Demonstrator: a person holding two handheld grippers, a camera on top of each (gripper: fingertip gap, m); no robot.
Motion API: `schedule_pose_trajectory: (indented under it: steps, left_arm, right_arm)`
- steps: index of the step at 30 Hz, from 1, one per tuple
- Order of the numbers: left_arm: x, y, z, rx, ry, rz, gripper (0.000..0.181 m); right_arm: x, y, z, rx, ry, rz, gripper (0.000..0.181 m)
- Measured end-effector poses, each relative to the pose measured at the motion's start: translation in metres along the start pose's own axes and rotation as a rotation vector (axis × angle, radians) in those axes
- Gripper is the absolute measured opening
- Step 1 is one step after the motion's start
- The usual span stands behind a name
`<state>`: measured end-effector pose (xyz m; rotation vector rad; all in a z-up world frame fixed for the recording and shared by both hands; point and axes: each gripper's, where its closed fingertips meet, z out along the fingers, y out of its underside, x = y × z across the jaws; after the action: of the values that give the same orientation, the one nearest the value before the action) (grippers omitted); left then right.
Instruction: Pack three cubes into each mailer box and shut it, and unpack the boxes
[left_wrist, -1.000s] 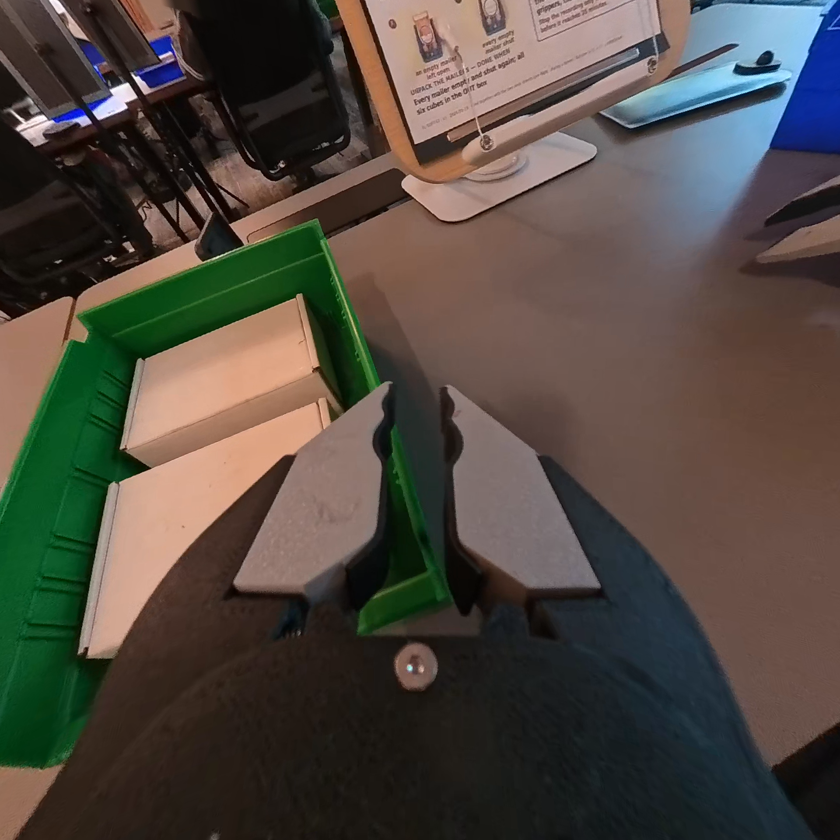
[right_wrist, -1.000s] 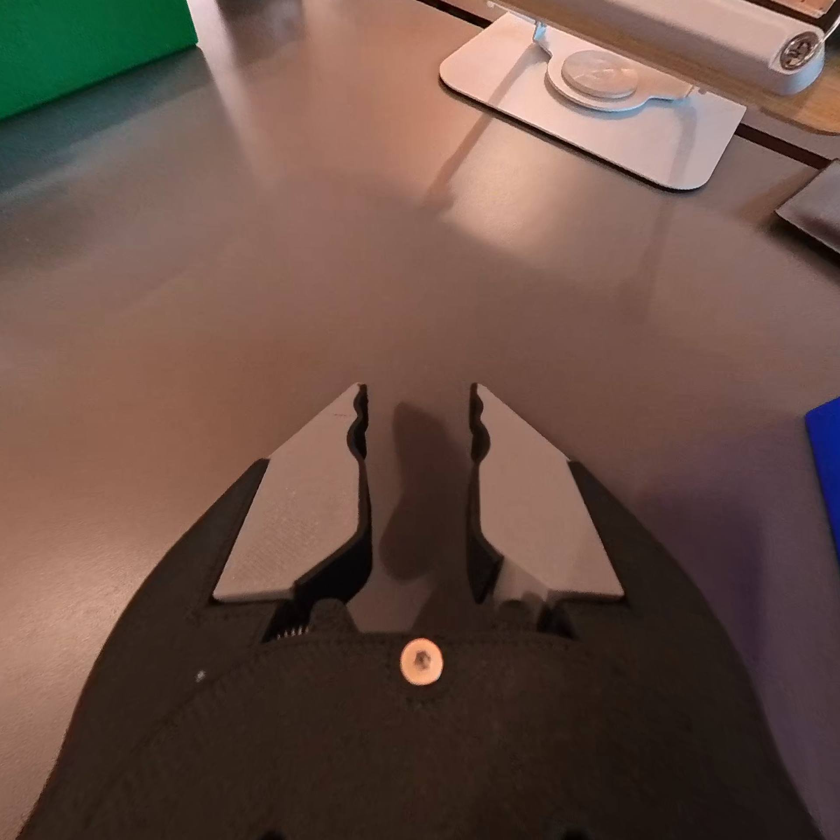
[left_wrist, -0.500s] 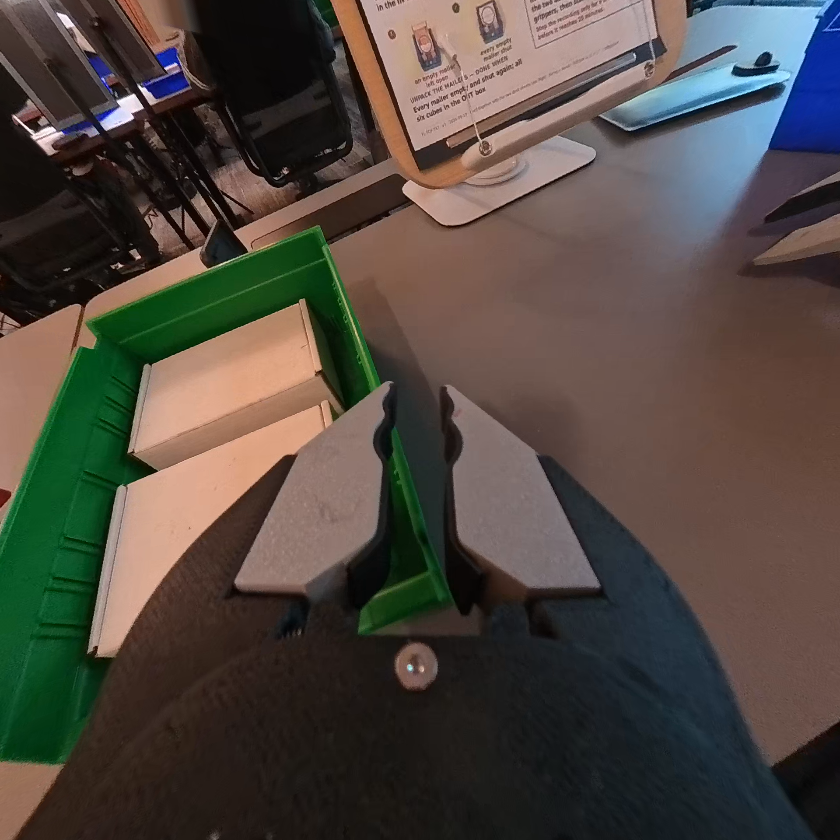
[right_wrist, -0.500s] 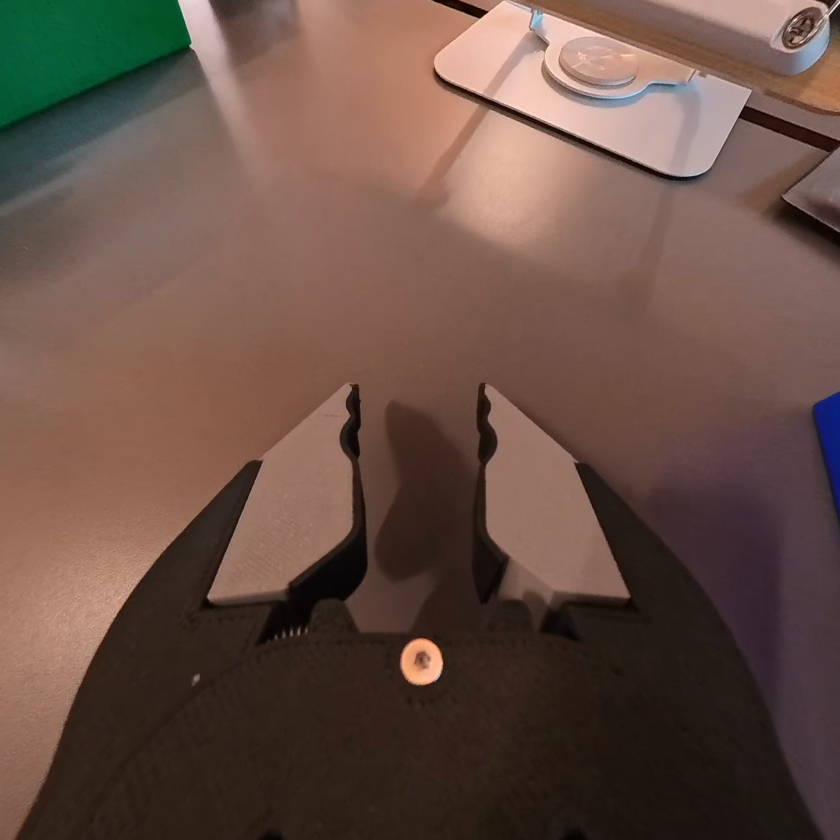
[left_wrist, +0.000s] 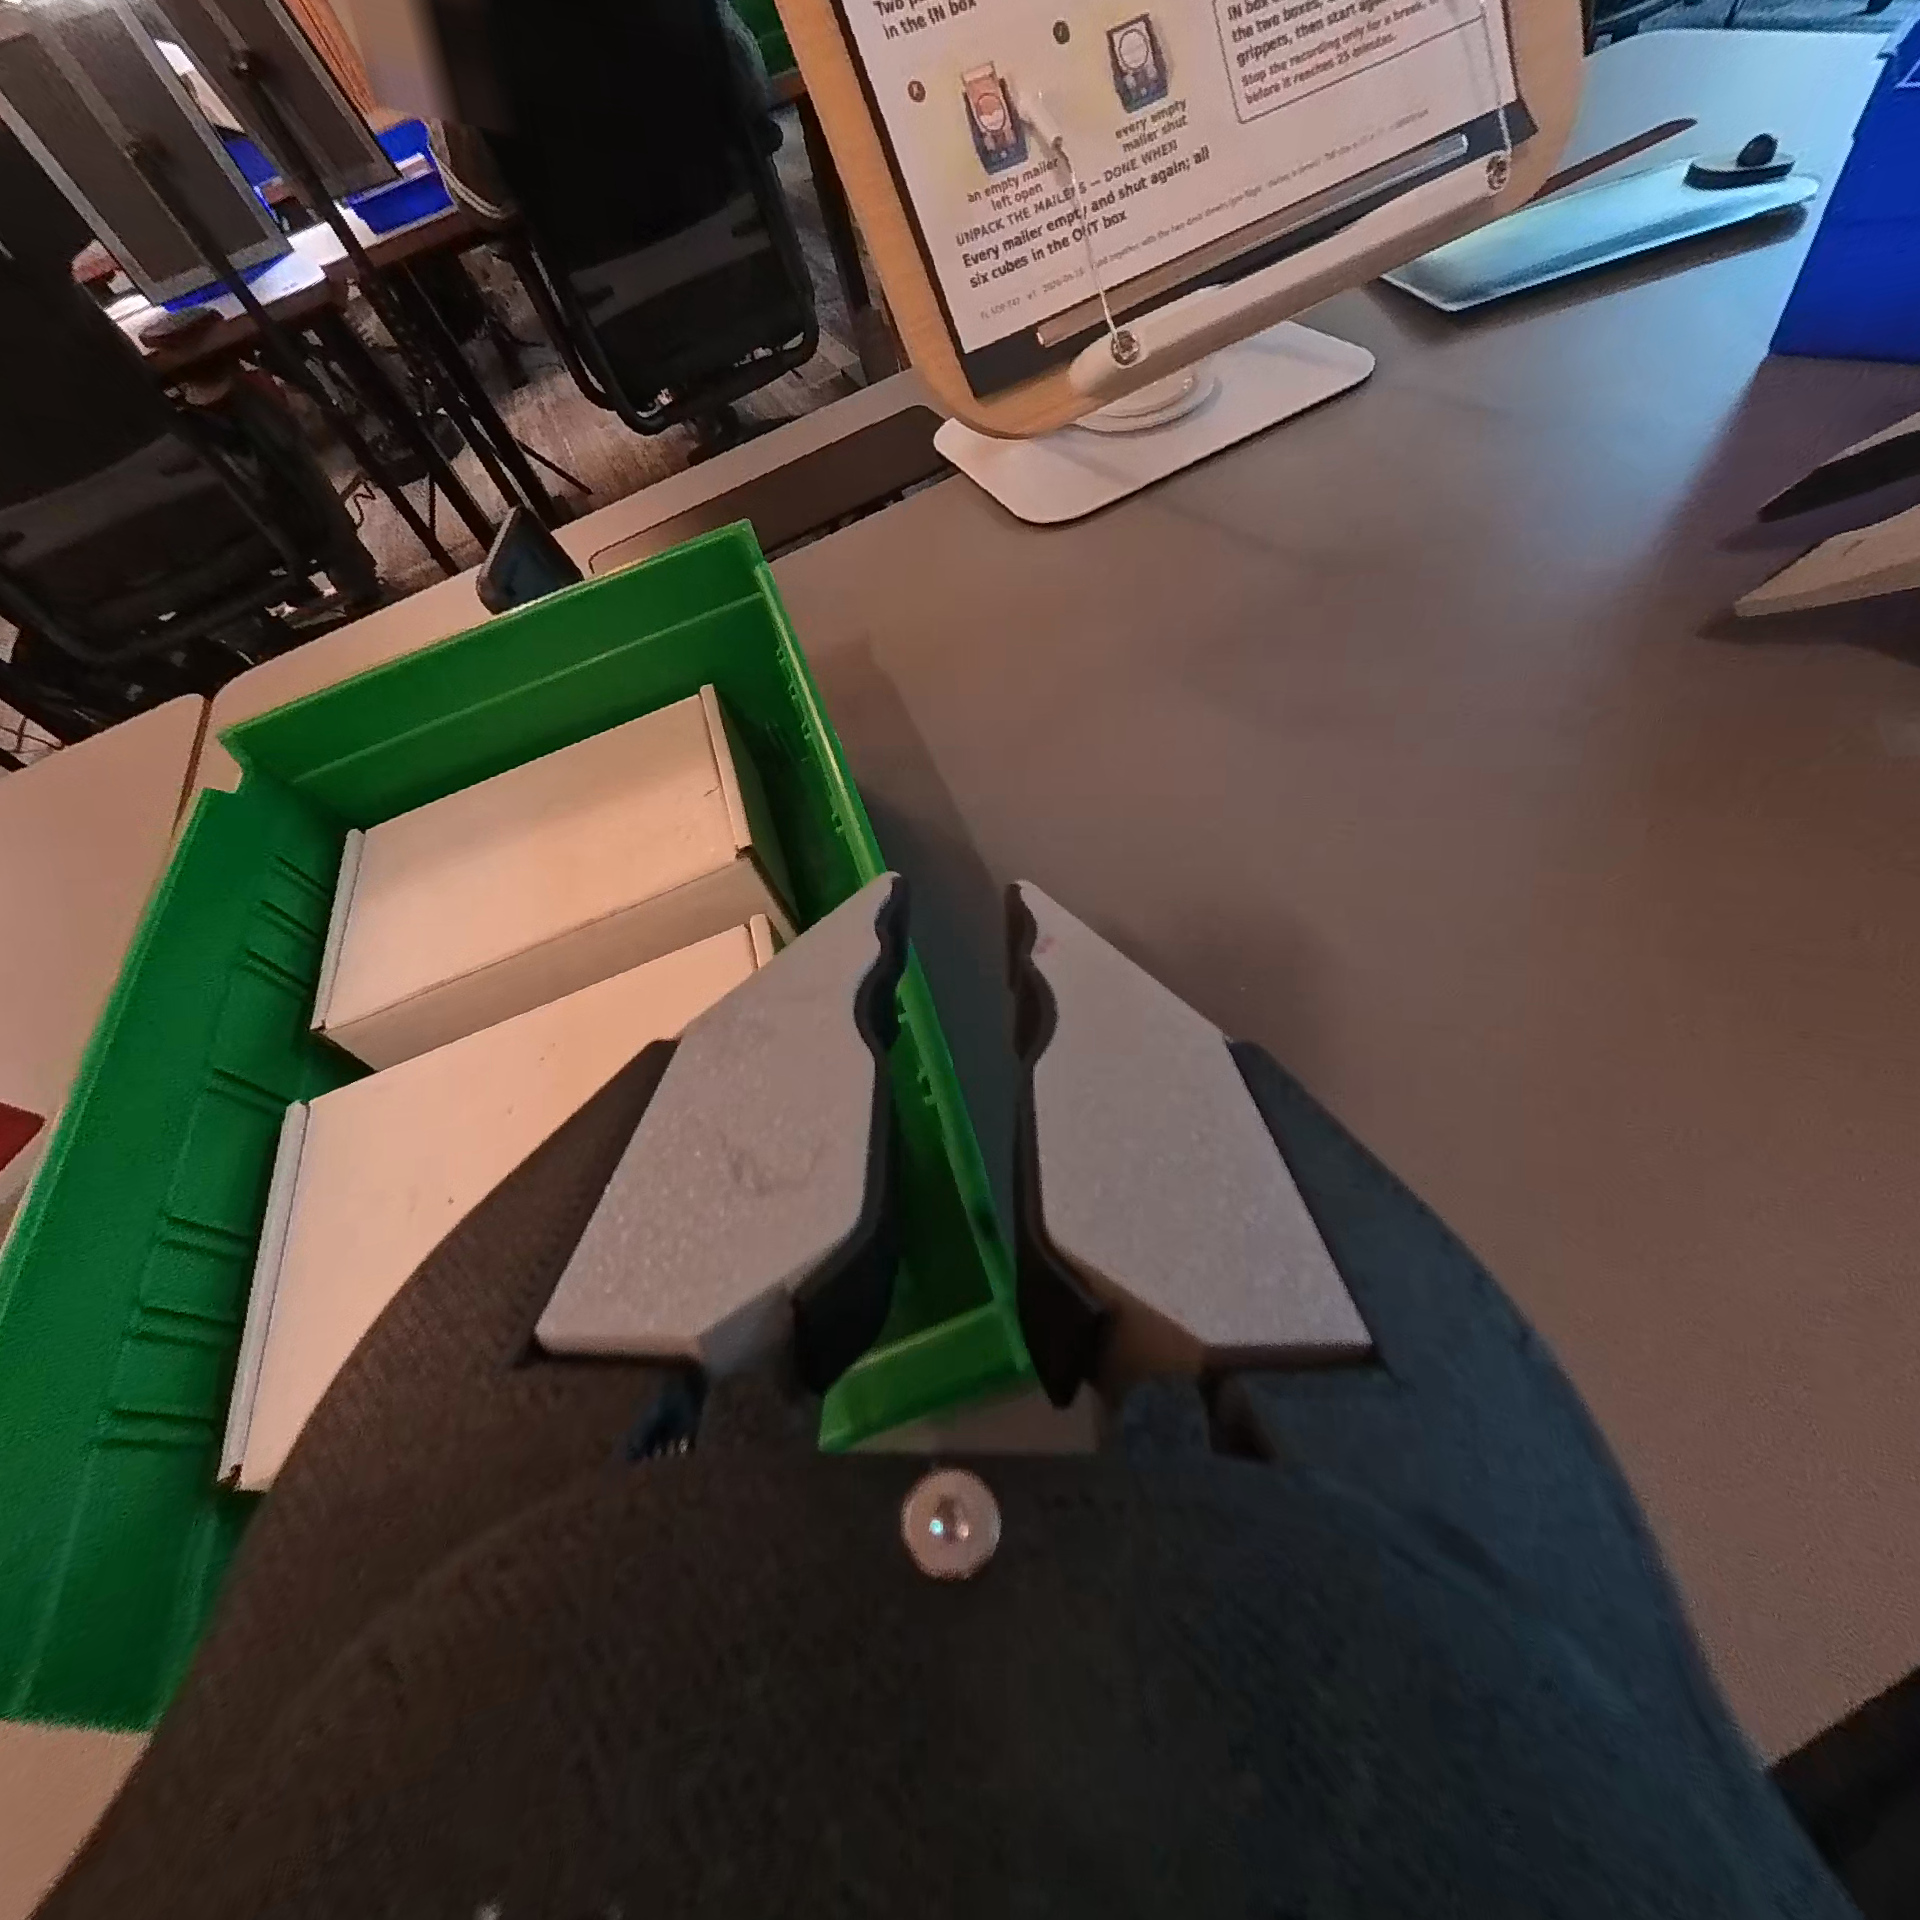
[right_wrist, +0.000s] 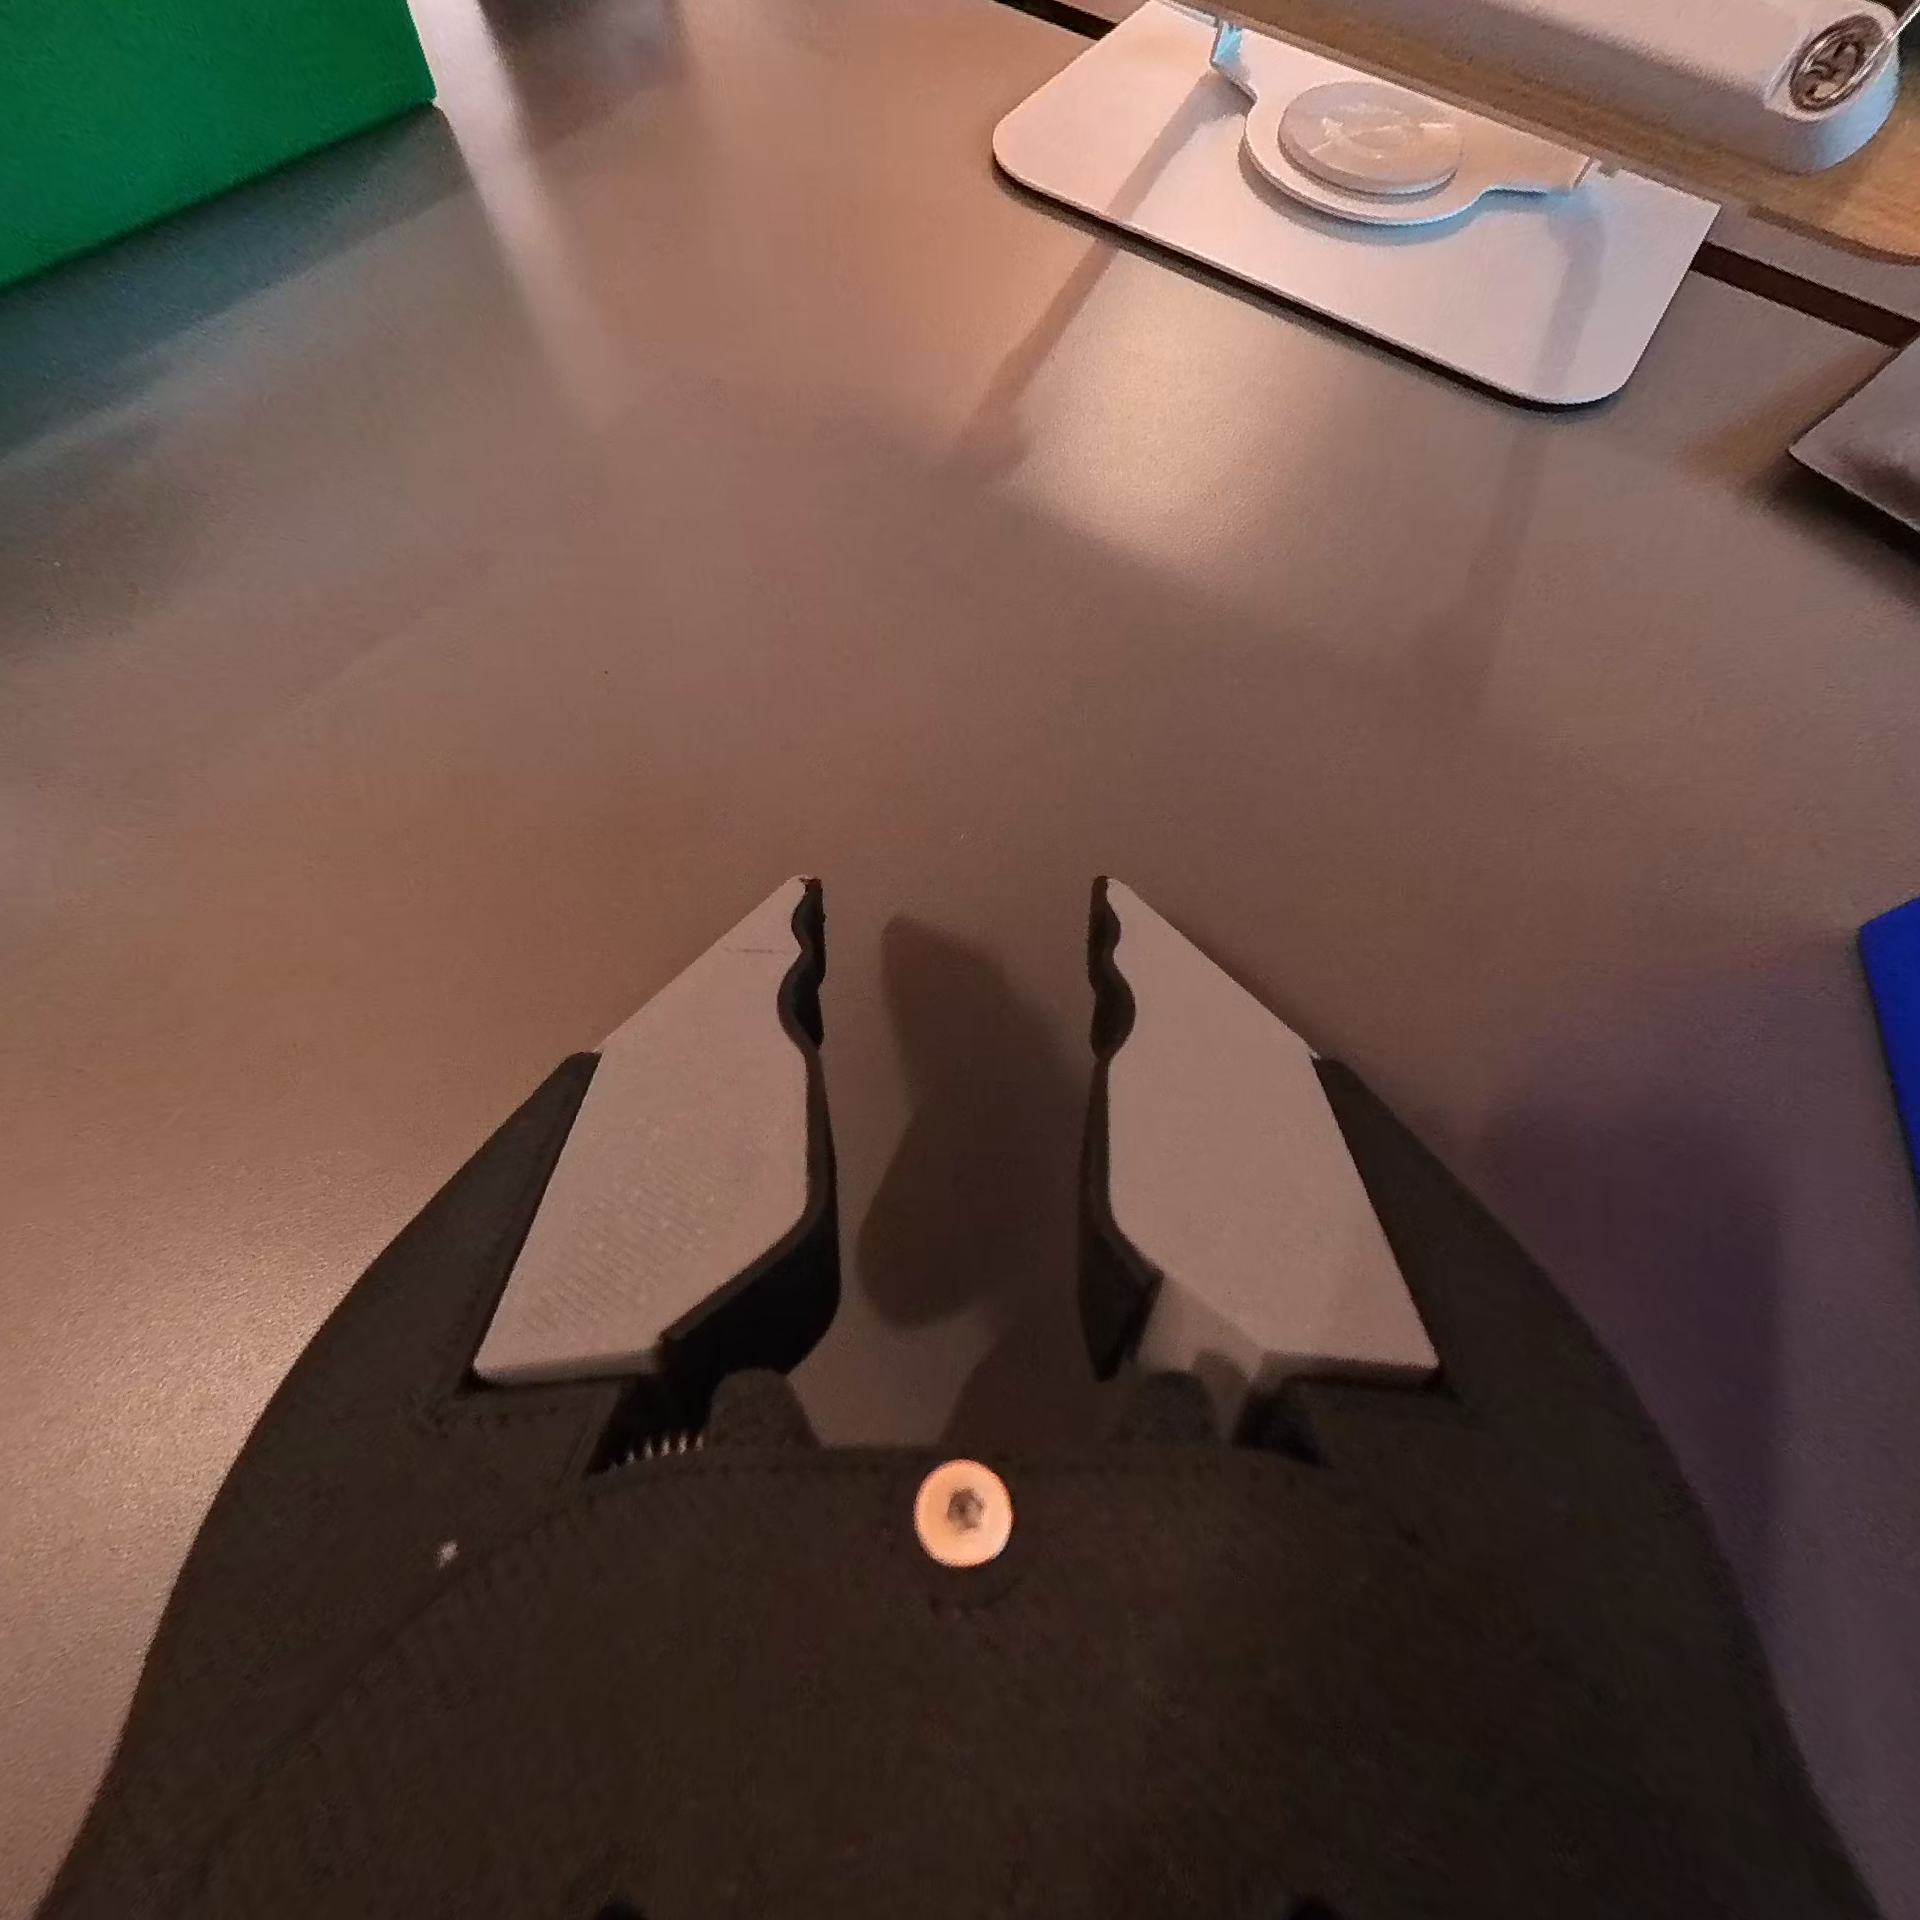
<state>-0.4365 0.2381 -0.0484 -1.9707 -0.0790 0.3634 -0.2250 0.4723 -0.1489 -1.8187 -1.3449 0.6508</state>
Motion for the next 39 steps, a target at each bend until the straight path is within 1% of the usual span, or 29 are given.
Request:
schedule_pose_trajectory:
  steps: [22, 24, 27, 30, 32, 34, 36, 39]
  left_arm:
    - [-0.007, 0.001, -0.003, 0.008, -0.015, -0.014, 0.016]
    - [-0.011, 0.001, -0.004, 0.009, -0.026, -0.013, 0.017]
    - [-0.024, 0.007, -0.007, -0.008, -0.076, -0.007, 0.021]
    - [-0.038, 0.017, -0.011, -0.039, -0.11, -0.018, 0.032]
    - [-0.039, 0.025, -0.011, -0.07, -0.092, -0.043, 0.048]
    - [-0.044, 0.029, -0.009, -0.088, -0.114, -0.051, 0.06]
    - [-0.048, 0.029, -0.009, -0.08, -0.14, -0.071, 0.068]
    - [-0.045, 0.023, -0.012, -0.046, -0.099, -0.141, 0.077]
  right_arm:
    - [0.0, 0.0, 0.0, -0.001, 0.001, -0.002, 0.049]
    - [0.0, 0.0, 0.0, -0.001, 0.0, -0.002, 0.049]
    - [0.0, 0.0, 0.0, -0.001, 0.0, -0.001, 0.049]
    - [0.0, 0.0, 0.0, -0.001, -0.001, -0.001, 0.049]
    - [0.0, 0.0, 0.0, -0.003, 0.0, -0.003, 0.049]
    - [0.0, 0.001, 0.0, -0.004, 0.001, -0.004, 0.049]
    - [0.0, 0.0, 0.0, -0.002, 0.002, -0.004, 0.049]
    - [0.0, 0.0, 0.0, -0.001, 0.002, -0.002, 0.048]
